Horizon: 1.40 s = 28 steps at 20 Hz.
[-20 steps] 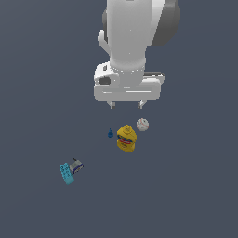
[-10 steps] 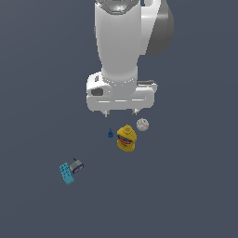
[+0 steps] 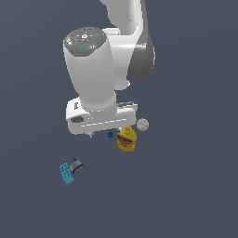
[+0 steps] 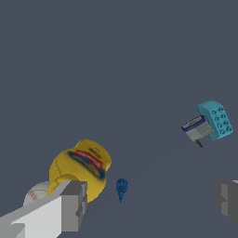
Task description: Pick up a designated object from a clutter of objects.
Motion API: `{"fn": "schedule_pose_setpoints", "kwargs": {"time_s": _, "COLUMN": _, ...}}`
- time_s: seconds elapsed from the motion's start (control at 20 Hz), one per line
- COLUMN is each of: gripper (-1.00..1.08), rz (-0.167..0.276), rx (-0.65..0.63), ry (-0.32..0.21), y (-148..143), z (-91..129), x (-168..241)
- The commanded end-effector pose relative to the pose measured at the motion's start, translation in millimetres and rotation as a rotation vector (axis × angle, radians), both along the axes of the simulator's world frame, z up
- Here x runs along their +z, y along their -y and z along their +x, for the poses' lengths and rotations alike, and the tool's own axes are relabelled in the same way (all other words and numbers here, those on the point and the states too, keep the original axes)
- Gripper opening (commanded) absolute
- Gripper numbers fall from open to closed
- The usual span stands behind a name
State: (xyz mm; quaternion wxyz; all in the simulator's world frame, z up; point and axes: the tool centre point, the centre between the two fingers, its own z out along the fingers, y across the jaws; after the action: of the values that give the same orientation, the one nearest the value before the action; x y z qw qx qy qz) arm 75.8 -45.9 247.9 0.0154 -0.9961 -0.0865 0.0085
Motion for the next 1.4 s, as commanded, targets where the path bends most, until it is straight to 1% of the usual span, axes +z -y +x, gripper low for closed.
{"fn": "schedule_pose_setpoints", "kwargs": {"time_s": 0.0, "gripper": 1.00, "rz": -0.001, "rx": 0.039, "ry": 0.004, "y": 18, "z": 13, "x": -14}}
{"fn": "schedule_pose_setpoints", "kwargs": {"time_s": 0.35, "gripper": 1.00, "rz": -0.006, "rx": 0.148, "ry": 0.013, "y": 69, "z": 44, "x": -56}}
{"fn": "schedule_pose_setpoints", "kwargs": {"time_s": 0.65, "gripper": 1.00, "rz": -0.012, "rx": 0.243, "ry": 0.019, "y": 115, "z": 62, "x": -98}}
{"fn": "schedule_pose_setpoints", "kwargs": {"time_s": 1.0, "gripper": 1.00, "rz": -0.019, "rx": 0.337, "ry": 0.024, "y": 161, "z": 72, "x": -142}}
{"fn": "schedule_pose_setpoints", "kwargs": {"time_s": 1.35, "gripper": 1.00, "rz": -0.024, "rx": 0.391, "ry": 0.025, "y": 187, "z": 74, "x": -168}}
